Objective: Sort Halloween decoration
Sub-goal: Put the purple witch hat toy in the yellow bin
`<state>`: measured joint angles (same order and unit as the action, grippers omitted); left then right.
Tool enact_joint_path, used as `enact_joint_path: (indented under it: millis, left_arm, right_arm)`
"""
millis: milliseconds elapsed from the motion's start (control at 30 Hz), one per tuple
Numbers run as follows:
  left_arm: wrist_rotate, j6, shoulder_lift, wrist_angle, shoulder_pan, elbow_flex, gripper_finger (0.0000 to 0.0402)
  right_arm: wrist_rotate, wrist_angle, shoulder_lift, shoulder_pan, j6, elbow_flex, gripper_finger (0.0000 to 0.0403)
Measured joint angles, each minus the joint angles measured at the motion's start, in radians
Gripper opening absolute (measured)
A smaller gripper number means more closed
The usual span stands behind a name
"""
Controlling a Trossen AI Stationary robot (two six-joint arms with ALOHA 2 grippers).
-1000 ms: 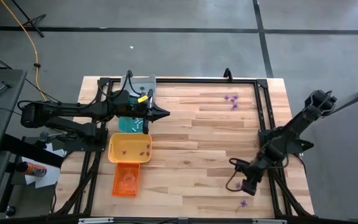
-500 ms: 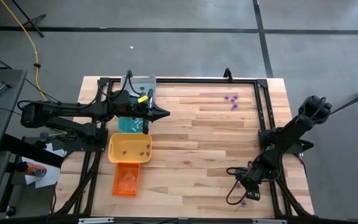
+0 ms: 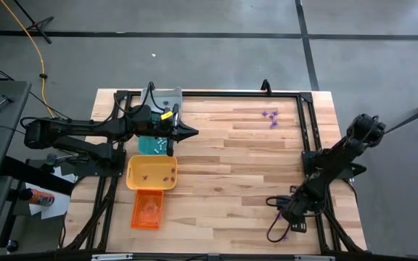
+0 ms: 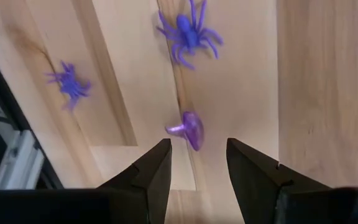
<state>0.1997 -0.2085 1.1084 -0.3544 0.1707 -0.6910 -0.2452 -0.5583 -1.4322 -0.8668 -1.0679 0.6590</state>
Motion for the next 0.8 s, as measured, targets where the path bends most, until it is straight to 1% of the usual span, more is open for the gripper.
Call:
enact_joint_path:
  millis: [300,400,467,567,733,800]
  left_arm:
    - [0.000,0.000,0.000,0.002,0.000,0.000,0.0000]
    - [0.000,0.001,0.000,0.015,0.000,-0.001,0.0000]
    - [0.000,0.001,0.000,0.030,0.000,-0.001,0.0000]
    - [0.000,0.001,0.000,0.043,0.000,-0.001,0.0000]
    - [0.000,0.001,0.000,0.043,0.000,-0.001,0.0000]
    - [0.000,0.001,-0.005,0.047,0.001,-0.001,0.0000]
  right_arm:
    - [0.016,0.008,-0.036,-0.018,-0.004,0.000,0.0149]
    - [0.017,0.011,-0.051,-0.018,-0.004,0.003,0.0141]
    - [0.017,0.010,-0.059,-0.017,0.001,0.003,0.0127]
    - [0.026,0.007,-0.062,-0.017,0.000,0.003,0.0095]
    - [0.037,0.000,-0.062,-0.016,-0.008,0.001,0.0017]
    - [0.035,0.012,-0.057,-0.010,-0.005,0.000,0.0007]
